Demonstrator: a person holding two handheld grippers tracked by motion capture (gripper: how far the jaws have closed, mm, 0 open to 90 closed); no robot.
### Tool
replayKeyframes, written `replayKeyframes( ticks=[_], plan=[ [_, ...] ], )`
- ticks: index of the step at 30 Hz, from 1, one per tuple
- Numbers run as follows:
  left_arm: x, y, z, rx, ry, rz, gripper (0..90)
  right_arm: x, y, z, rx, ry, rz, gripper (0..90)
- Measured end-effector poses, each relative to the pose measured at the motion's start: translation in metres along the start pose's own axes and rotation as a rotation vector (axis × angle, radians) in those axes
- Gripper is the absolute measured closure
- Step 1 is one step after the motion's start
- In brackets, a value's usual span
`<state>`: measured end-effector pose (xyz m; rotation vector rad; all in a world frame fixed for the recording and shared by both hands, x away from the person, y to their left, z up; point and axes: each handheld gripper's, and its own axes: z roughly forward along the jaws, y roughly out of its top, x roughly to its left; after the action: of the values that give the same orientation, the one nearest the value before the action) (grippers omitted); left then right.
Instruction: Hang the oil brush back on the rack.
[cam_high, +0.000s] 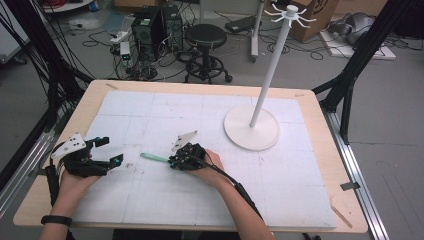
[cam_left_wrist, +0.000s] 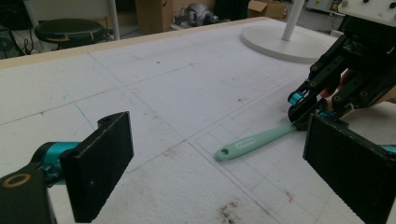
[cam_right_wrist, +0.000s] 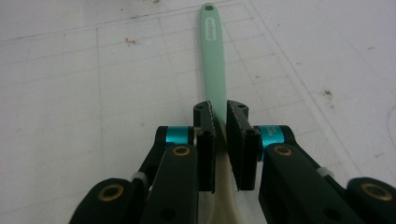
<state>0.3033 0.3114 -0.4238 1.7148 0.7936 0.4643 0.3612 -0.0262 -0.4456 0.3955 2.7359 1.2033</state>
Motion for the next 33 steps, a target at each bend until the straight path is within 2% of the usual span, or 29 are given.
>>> replayKeyframes(
  ticks=[3, 6, 13, 20, 26, 33],
  plan=[
    [0.000, 0.000, 0.000, -0.001, -0.001, 0.000, 9.1, 0.000, -0.001, -0.003, 0.003, 0.000, 0.010, 82.7],
    [0.000, 0.000, 0.000, -0.002, 0.000, 0.000, 9.0, -0.002, -0.002, -0.009, -0.020, -0.004, 0.022, 82.7],
    [0.000, 0.000, 0.000, 0.002, 0.001, -0.001, 9.0, -0.008, -0.001, -0.037, -0.096, -0.030, 0.048, 82.7],
    [-0.001, -0.001, 0.001, 0.006, 0.001, -0.003, 9.0, -0.016, -0.005, -0.086, -0.190, -0.085, 0.097, 82.7],
    [-0.001, -0.001, 0.002, 0.005, -0.001, -0.004, 9.0, -0.023, -0.018, -0.135, -0.258, -0.160, 0.158, 82.7],
    [-0.001, -0.001, 0.002, 0.004, -0.001, -0.008, 9.1, -0.027, -0.036, -0.189, -0.308, -0.254, 0.201, 82.7]
  ],
)
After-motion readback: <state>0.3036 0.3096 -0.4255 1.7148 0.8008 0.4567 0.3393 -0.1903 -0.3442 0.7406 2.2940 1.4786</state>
